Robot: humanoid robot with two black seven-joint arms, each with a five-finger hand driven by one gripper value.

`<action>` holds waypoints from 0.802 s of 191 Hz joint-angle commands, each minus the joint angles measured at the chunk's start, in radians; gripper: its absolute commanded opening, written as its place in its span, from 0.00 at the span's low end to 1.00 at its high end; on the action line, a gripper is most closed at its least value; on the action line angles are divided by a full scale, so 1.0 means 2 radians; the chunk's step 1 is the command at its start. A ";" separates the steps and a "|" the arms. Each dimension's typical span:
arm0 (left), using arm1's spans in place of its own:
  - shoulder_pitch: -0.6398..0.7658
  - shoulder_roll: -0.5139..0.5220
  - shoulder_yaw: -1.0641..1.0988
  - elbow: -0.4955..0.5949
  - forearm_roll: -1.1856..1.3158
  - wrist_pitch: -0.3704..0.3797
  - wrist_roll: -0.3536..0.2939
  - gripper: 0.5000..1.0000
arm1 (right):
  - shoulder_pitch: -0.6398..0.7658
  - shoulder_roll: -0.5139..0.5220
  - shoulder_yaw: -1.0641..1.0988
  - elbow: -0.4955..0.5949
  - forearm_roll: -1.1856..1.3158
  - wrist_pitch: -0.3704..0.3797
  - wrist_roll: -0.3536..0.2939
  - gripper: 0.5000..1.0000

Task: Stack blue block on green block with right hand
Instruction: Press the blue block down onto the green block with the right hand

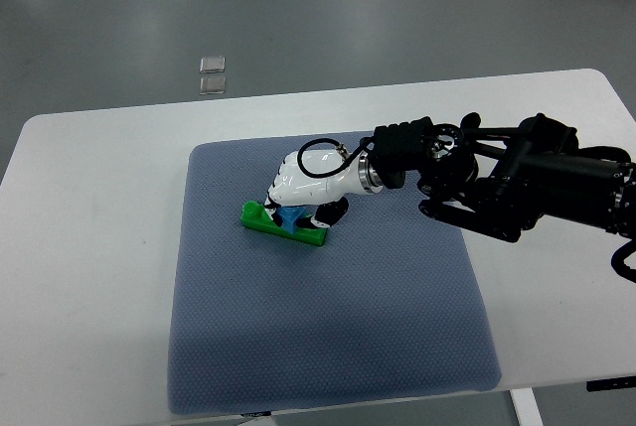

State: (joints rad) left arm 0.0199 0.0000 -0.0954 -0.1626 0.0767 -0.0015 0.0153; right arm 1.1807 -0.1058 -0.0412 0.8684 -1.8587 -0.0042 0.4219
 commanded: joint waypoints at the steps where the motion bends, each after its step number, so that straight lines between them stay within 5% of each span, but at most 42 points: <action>1: 0.000 0.000 0.000 0.000 0.000 0.000 0.000 1.00 | 0.001 -0.001 0.001 0.000 0.002 0.001 0.001 0.29; 37: 0.000 0.000 0.000 0.000 0.000 0.000 0.000 1.00 | 0.002 -0.002 0.003 0.000 0.005 0.001 0.002 0.49; 153: 0.000 0.000 0.000 0.000 0.000 0.000 0.000 1.00 | 0.009 -0.008 0.004 0.005 0.008 0.001 0.006 0.63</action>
State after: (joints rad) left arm 0.0199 0.0000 -0.0952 -0.1626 0.0767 -0.0015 0.0153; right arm 1.1963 -0.1211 -0.0353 0.8750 -1.8425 -0.0025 0.4342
